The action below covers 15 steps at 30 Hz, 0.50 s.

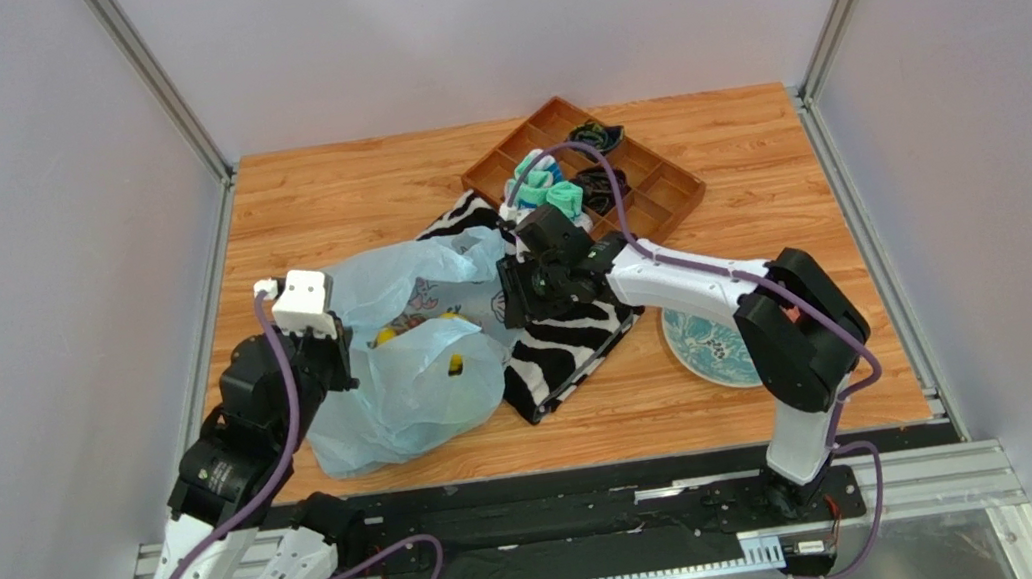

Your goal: Place the fruits into the plastic bag

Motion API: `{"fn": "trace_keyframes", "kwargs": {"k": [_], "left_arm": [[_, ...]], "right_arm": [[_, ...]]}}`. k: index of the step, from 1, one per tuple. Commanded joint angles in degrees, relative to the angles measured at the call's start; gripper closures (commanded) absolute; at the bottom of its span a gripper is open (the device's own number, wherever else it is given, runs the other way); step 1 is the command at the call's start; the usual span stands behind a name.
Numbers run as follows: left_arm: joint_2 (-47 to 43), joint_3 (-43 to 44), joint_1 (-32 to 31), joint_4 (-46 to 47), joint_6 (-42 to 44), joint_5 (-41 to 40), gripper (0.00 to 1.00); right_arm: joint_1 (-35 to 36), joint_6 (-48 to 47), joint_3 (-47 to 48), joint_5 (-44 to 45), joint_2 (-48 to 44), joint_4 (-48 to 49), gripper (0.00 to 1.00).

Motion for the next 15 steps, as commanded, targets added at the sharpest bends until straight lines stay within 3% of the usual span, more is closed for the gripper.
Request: {"fn": "trace_keyframes", "kwargs": {"k": [1, 2, 7, 10, 15], "left_arm": [[0.6, 0.2, -0.1, 0.4, 0.4, -1.1, 1.00], [0.6, 0.2, -0.1, 0.2, 0.2, -1.5, 1.00], [1.2, 1.9, -0.1, -1.0, -1.1, -11.3, 1.00], [0.2, 4.5, -0.1, -0.9, -1.2, -16.8, 1.00], [-3.2, 9.6, 0.0, 1.7, 6.3, -30.0, 1.00]], "right_arm": [[-0.4, 0.5, 4.1, -8.3, 1.0, 4.9, 0.88], [-0.5, 0.6, 4.5, -9.5, 0.6, 5.9, 1.00], [0.8, 2.1, 13.0, -17.6, -0.4, 7.6, 1.00], [4.2, 0.0, 26.0, -18.4, 2.4, 4.7, 1.00], [8.9, -0.5, 51.2, -21.6, 12.5, -0.3, 1.00]]}}
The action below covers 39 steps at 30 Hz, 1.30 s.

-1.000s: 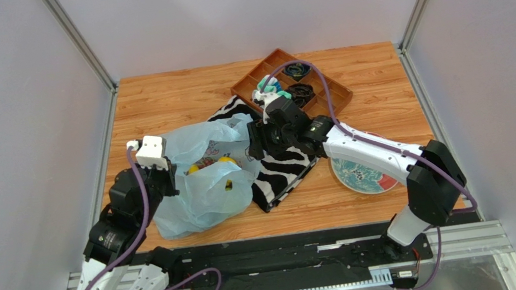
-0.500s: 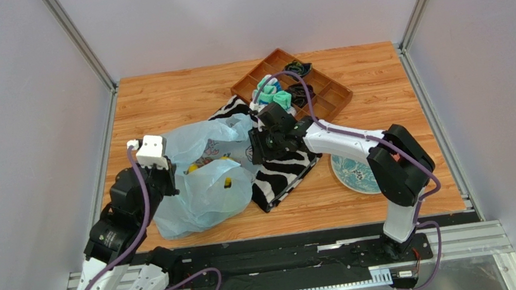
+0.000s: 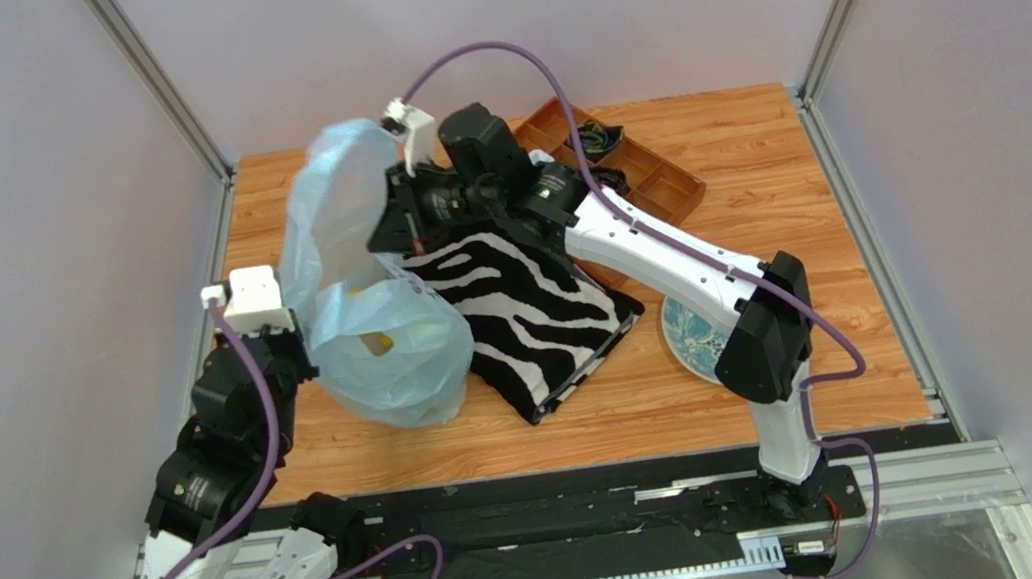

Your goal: Place the fruits into the plastic bag

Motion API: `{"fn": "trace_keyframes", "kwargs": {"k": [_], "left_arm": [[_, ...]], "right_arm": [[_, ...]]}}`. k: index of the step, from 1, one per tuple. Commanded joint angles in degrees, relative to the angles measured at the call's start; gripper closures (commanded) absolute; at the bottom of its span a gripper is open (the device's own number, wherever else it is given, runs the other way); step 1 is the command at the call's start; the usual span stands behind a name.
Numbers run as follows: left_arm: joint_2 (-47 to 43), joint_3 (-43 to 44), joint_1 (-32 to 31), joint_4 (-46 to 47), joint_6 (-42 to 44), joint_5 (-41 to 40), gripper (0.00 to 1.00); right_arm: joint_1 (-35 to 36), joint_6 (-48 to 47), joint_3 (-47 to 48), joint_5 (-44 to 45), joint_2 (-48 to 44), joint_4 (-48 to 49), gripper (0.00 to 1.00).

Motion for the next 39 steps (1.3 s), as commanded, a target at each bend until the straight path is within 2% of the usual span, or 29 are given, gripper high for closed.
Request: {"fn": "trace_keyframes", "kwargs": {"k": [1, 3, 5, 10, 12, 21, 29, 35, 39], "left_arm": [[-3.6, 6.0, 0.0, 5.1, 8.4, -14.6, 1.00], [-5.6, 5.7, 0.0, 6.2, 10.2, -16.3, 1.00], [-7.4, 3.8, 0.0, 5.7, 9.9, -16.2, 1.00], [-8.7, -3.2, 0.1, 1.8, 4.2, -15.3, 1.00], [-9.2, -6.2, 0.7, 2.6, 4.4, -8.9, 1.00], [-3.3, -4.7, 1.2, 1.2, 3.8, -8.5, 1.00], [-4.5, -5.0, 1.4, 1.2, 3.5, -9.8, 1.00], [-4.3, -5.4, 1.8, 1.4, 3.2, -9.1, 1.00], [-3.8, -5.5, 2.0, 1.7, 3.3, -8.5, 1.00]], "right_arm": [[4.2, -1.1, 17.7, -5.6, 6.4, -0.5, 1.00], [4.8, -0.6, 20.3, -6.2, 8.6, 0.2, 1.00], [4.8, -0.1, 19.0, -5.6, 9.6, 2.0, 1.00], [4.5, 0.9, 15.5, -5.3, 14.7, -0.3, 1.00], [4.7, 2.7, 13.8, -7.0, 15.2, 1.3, 1.00], [6.0, 3.8, 14.0, -8.7, 13.0, 4.0, 1.00], [6.1, 3.4, 12.8, -5.6, 6.1, 5.8, 1.00], [6.0, 3.5, 11.5, -3.7, 5.1, 5.9, 1.00], [6.1, 3.6, 12.2, -4.2, 8.0, 5.7, 1.00]]}}
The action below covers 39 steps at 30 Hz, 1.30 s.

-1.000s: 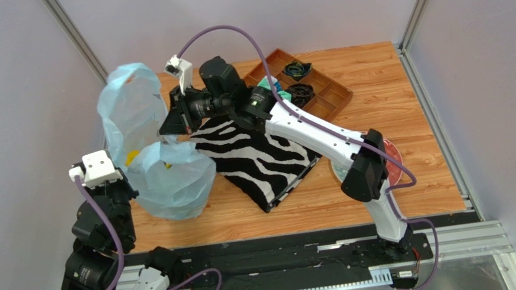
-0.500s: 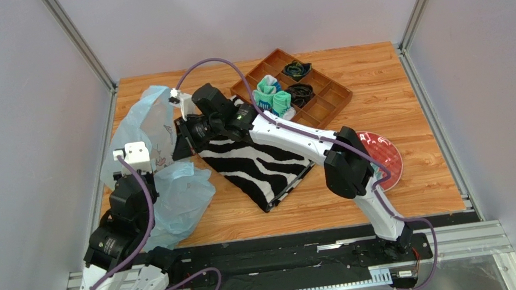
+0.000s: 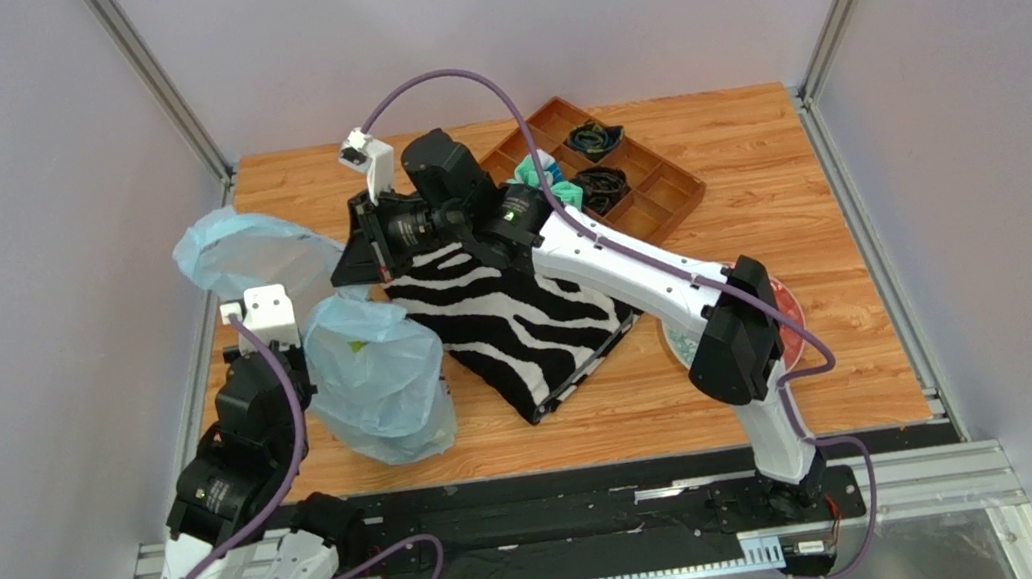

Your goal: Place the fruits into the plastic bag

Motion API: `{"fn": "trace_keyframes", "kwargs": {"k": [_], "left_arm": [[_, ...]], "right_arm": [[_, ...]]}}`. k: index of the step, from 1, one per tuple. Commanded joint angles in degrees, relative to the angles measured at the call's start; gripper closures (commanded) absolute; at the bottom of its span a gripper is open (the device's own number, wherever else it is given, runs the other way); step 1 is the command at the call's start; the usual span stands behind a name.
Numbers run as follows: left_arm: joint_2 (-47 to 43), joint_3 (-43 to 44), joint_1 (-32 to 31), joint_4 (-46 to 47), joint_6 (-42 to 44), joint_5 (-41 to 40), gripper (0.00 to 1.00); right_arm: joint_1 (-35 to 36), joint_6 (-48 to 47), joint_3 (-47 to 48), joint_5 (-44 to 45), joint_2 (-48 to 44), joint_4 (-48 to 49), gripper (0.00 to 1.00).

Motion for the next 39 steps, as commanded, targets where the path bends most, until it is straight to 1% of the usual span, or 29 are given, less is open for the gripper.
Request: {"fn": "trace_keyframes", "kwargs": {"k": [1, 4, 7, 8, 11, 14, 16, 19, 21, 22, 23, 25, 26, 27, 28, 29, 32, 38, 39], "left_arm": [[0.6, 1.0, 0.4, 1.5, -0.7, 0.6, 1.00], [1.3, 1.1, 0.4, 1.4, -0.6, 1.1, 1.00], [1.5, 1.2, 0.4, 1.4, -0.6, 1.7, 0.86], [1.4, 1.2, 0.4, 1.5, -0.6, 1.8, 0.74], [0.8, 1.2, 0.4, 1.3, -0.8, 2.1, 0.56], [-0.4, 1.2, 0.4, 1.3, -1.1, 2.2, 0.45], [-1.7, 1.1, 0.4, 1.3, -1.2, 2.1, 0.40], [-4.1, 0.8, 0.4, 1.9, -1.0, 2.2, 0.30], [-5.3, 0.7, 0.4, 2.7, -0.5, 3.2, 0.27], [-6.4, 0.5, 0.4, 2.9, -0.4, 3.6, 0.24], [-6.9, 0.6, 0.4, 3.2, -0.3, 4.1, 0.23], [-8.5, 0.4, 0.4, 3.9, 0.2, 4.4, 0.19], [-9.0, 0.4, 0.4, 4.1, 0.2, 4.6, 0.17], [-9.4, 0.3, 0.4, 4.5, 0.3, 4.7, 0.16], [-10.5, 0.2, 0.4, 4.8, 0.4, 5.0, 0.12], [-11.1, 0.1, 0.4, 5.2, 0.5, 5.6, 0.11], [-12.9, 0.0, 0.4, 6.0, 0.4, 6.8, 0.09], [-14.2, 0.0, 0.4, 6.4, 0.6, 7.1, 0.08], [-14.1, 0.1, 0.4, 6.5, 0.6, 7.3, 0.07]], "right_arm": [[0.0, 0.4, 1.2, 0.9, 1.4, 2.3, 1.00], [0.0, 0.4, 2.6, 0.8, 4.9, 0.2, 1.00], [-0.1, 0.5, 2.3, 0.1, 6.2, -0.1, 1.00], [-0.1, 0.6, 2.0, 0.0, 6.2, -0.1, 1.00], [-0.1, 0.4, 0.8, 0.3, 5.2, 0.5, 0.98], [-0.1, -0.1, 0.2, 0.8, 4.3, 0.6, 0.96], [0.0, -0.1, 0.2, 0.8, 4.3, 0.7, 0.96], [0.0, -0.1, 0.0, 0.6, 4.2, 0.7, 0.92], [-0.1, -0.2, -0.2, 0.8, 3.9, 0.6, 0.83], [-0.1, -0.3, -0.8, 0.9, 3.7, 0.6, 0.79], [-0.2, -0.6, -1.3, 1.5, 3.1, 0.7, 0.67], [-0.4, -1.5, -2.8, 1.9, 2.2, 1.1, 0.52], [-0.6, -1.8, -3.3, 2.4, 1.4, 1.3, 0.42], [-0.8, -2.0, -3.7, 2.8, 0.8, 1.4, 0.38], [-1.0, -2.5, -4.4, 3.0, 0.5, 1.7, 0.36], [-1.5, -2.5, -5.3, 3.3, -0.5, 1.8, 0.32], [-3.1, -2.2, -8.4, 3.7, -2.0, 2.8, 0.27], [-7.1, -0.4, -15.4, 3.4, -7.8, 7.8, 0.24], [-7.5, -0.4, -17.5, 3.0, -8.6, 10.0, 0.24]]}}
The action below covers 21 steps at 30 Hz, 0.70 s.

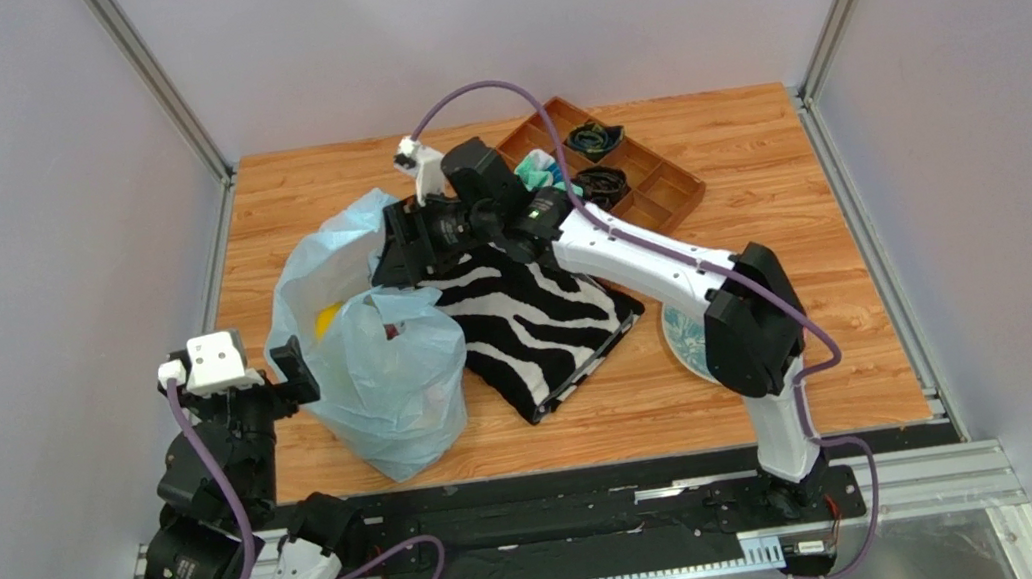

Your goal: Place the fruits into the plastic bag

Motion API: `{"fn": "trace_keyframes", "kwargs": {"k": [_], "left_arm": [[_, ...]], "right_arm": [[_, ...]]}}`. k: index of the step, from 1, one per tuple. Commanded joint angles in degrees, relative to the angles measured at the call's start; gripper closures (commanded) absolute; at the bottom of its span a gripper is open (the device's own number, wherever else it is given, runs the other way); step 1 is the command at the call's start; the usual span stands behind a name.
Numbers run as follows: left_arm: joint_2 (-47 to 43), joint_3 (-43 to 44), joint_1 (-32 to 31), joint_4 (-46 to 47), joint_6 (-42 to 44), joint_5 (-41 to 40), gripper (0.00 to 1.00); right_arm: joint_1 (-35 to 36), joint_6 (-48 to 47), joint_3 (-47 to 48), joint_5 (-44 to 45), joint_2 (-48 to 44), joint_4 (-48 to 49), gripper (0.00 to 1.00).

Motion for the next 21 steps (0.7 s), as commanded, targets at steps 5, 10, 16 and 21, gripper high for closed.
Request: {"fn": "trace_keyframes", "kwargs": {"k": [5, 10, 16, 21], "left_arm": [[0.0, -0.1, 0.4, 3.4, 1.5, 5.7, 0.06], [-0.3, 0.3, 0.4, 3.9, 1.5, 7.3, 0.05], [-2.2, 0.4, 0.4, 5.1, 0.5, 6.9, 0.05], [-2.3, 1.2, 0.4, 5.0, -0.4, 2.8, 0.04]], "right_arm": [[-5.4, 4.0, -11.1, -7.1, -11.3, 18.6, 0.23], [-7.8, 1.3, -18.5, -7.0, -17.6, 20.9, 0.23], [-12.9, -0.1, -29.8, 8.4, -30.5, 17.7, 0.23], [-14.5, -5.5, -40.8, 32.5, -41.0, 9.6, 0.23]]}}
